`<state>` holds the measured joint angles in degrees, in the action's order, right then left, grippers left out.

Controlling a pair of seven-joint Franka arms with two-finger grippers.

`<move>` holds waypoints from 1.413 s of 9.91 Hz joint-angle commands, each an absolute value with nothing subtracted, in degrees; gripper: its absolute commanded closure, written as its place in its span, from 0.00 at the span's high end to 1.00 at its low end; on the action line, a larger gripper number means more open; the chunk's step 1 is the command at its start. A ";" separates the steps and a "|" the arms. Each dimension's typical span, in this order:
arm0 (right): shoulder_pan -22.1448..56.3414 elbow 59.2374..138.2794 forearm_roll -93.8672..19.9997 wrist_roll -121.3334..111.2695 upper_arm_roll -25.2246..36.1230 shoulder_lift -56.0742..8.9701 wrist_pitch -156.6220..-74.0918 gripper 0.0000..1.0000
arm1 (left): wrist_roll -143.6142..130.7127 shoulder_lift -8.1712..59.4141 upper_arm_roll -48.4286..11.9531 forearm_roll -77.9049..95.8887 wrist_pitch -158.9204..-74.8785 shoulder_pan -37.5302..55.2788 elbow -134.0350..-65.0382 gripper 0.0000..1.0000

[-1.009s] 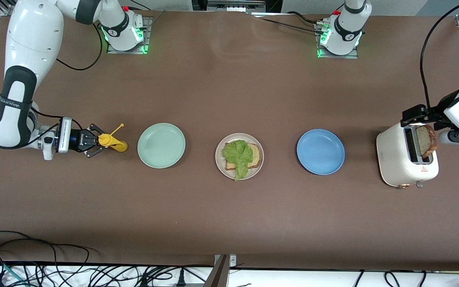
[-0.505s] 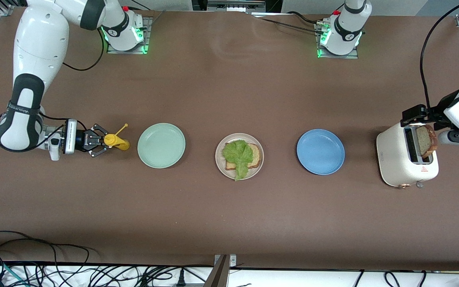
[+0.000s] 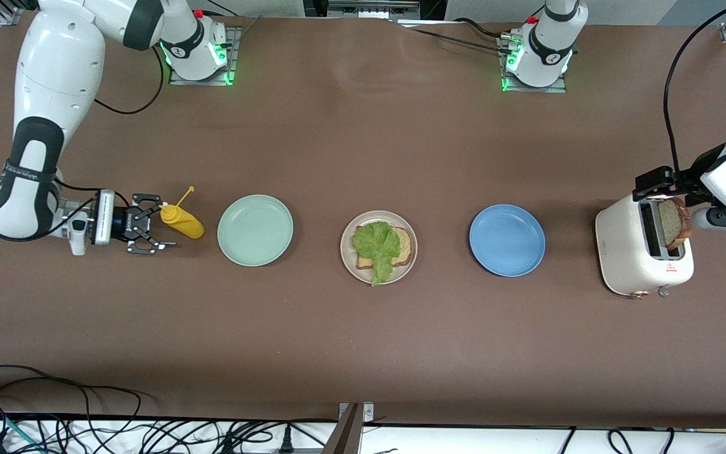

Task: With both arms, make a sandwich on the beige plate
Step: 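Withdraw the right gripper away from the yellow bottle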

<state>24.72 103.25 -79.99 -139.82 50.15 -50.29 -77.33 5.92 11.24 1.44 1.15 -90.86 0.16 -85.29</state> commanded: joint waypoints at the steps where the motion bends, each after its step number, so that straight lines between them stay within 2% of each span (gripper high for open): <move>1: 19.70 101.43 -73.94 -139.49 50.36 -49.31 -76.11 1.00 | 5.89 11.16 1.23 -0.70 -90.09 0.18 -84.90 1.00; 3: 20.39 98.54 -71.55 -130.83 54.74 -49.13 -72.97 1.00 | 5.89 11.16 1.23 -0.70 -90.09 0.18 -84.90 1.00; 8: 21.09 80.27 -68.64 -95.61 62.65 -48.69 -61.27 1.00 | 5.89 11.34 1.23 -0.70 -90.09 0.18 -84.90 1.00; 10: 24.85 76.83 -68.73 -83.21 66.86 -48.43 -60.03 1.00 | 5.89 11.42 1.23 -0.70 -90.09 0.18 -84.90 1.00; 12: 33.10 76.29 -66.82 -71.34 73.97 -48.17 -60.91 1.00 | 5.98 11.34 1.23 -0.70 -90.09 -0.26 -84.99 1.00; 13: 33.31 75.33 -63.93 -65.71 72.35 -46.51 -62.30 1.00 | 6.24 11.34 1.23 -0.70 -90.09 -0.44 -84.99 1.00; 14: 32.18 74.97 -59.98 -62.00 66.59 -43.45 -65.36 1.00 | 6.33 11.34 1.23 -0.70 -90.09 -0.53 -84.99 1.00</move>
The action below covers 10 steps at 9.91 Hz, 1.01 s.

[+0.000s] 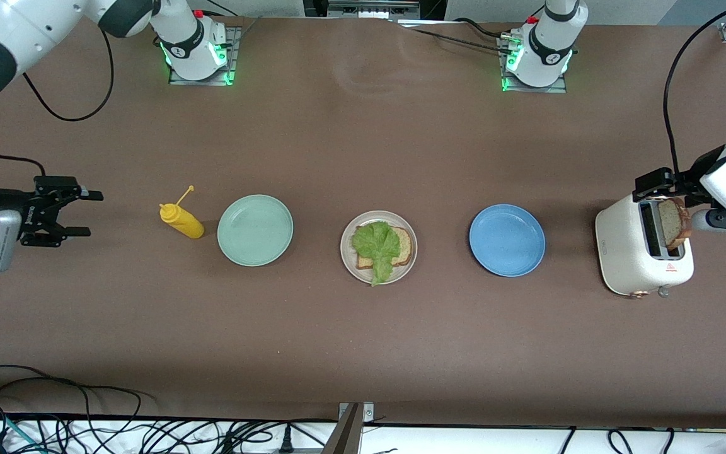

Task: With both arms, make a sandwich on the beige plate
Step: 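Withdraw the right gripper away from the yellow bottle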

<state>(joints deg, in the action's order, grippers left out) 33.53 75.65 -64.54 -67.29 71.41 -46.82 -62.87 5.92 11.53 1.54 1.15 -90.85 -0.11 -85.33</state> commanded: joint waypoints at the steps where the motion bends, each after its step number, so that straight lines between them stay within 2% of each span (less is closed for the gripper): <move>1: 29.30 75.14 -50.89 -57.09 56.18 -37.50 -72.00 1.00 | 6.33 11.34 1.23 -0.70 -90.09 -0.53 -84.99 1.00; 3: 21.92 75.67 -30.94 -44.71 35.95 -27.73 -79.78 1.00 | 6.42 11.34 1.23 -0.70 -90.09 -0.62 -84.99 1.00; 7: 6.37 80.13 -7.18 -19.92 7.90 -17.60 -82.25 1.00 | 6.50 11.34 1.23 -0.70 -90.09 -0.70 -84.99 1.00; 8: 1.98 83.90 -3.12 -13.34 1.56 -14.62 -83.74 1.00 | 6.50 11.34 1.23 -0.70 -90.09 -0.70 -84.99 1.00; 9: -0.07 89.42 -1.86 -7.88 -1.12 -10.59 -86.72 1.00 | 6.50 11.34 1.23 -0.70 -90.09 -0.70 -84.99 1.00; 10: -0.17 94.08 -1.41 -4.26 -1.23 -6.54 -90.49 1.00 | 6.50 11.34 1.23 -0.70 -90.09 -0.70 -85.08 1.00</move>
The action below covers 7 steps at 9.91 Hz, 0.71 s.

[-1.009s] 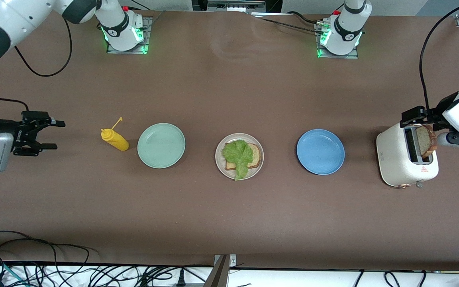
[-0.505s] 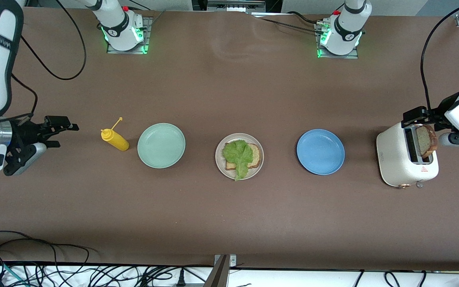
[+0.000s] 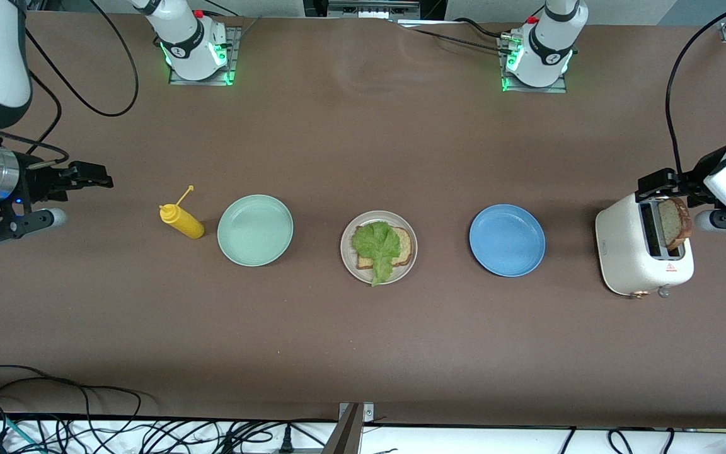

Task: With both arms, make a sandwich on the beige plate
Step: 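Withdraw the right gripper away from the yellow bottle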

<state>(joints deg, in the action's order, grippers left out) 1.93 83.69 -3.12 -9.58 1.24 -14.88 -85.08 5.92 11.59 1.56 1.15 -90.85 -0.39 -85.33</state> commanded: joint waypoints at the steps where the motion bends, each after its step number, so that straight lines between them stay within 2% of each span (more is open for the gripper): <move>1: -1.05 94.83 -1.41 -4.13 -1.14 -4.85 -91.22 1.00 | 6.50 11.34 1.23 -0.70 -90.09 -0.70 -85.08 1.00; 3: -1.15 95.70 0.60 -4.13 -0.70 -0.82 -91.58 1.00 | 6.50 11.42 1.23 -0.70 -90.09 -0.70 -85.08 1.00; 7: 0.70 97.73 1.32 2.51 0.53 1.05 -90.18 1.00 | 6.59 11.43 1.23 -0.70 -90.09 -0.97 -85.08 1.00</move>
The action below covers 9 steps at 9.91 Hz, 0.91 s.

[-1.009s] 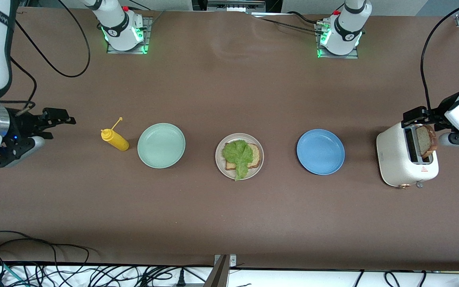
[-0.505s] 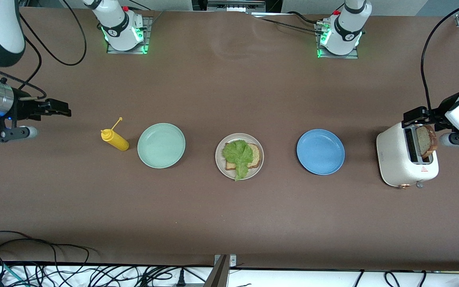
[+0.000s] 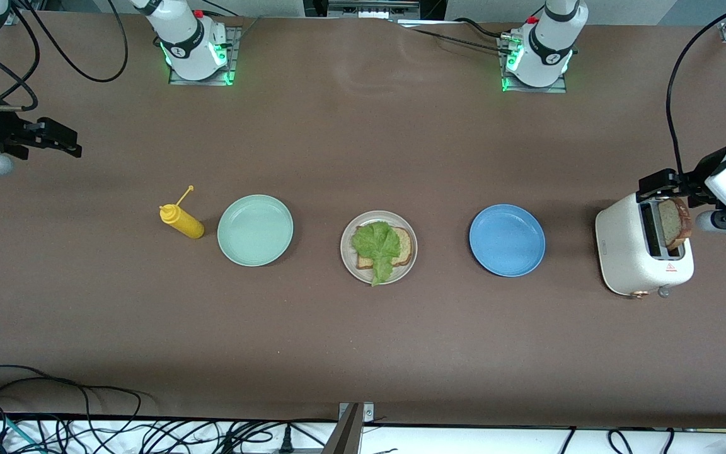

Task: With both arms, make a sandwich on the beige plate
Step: 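Withdraw the right gripper away from the yellow bottle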

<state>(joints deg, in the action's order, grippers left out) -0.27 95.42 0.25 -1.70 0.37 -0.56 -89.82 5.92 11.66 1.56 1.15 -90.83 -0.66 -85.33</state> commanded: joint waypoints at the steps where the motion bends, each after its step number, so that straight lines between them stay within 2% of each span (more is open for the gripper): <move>1: 0.70 97.30 1.06 2.81 0.53 0.45 -90.09 1.00 | 6.59 11.43 1.23 -0.70 -90.09 -0.97 -84.99 1.00; 9: 0.61 96.77 0.09 -0.18 1.23 0.00 -89.91 1.00 | 6.59 11.43 1.23 -0.70 -90.09 -0.97 -84.99 1.00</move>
<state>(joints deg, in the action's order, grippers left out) 0.23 96.24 0.24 0.77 0.84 -0.58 -89.84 5.92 11.66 1.53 1.15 -90.83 -0.73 -85.33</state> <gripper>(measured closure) 0.000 0.000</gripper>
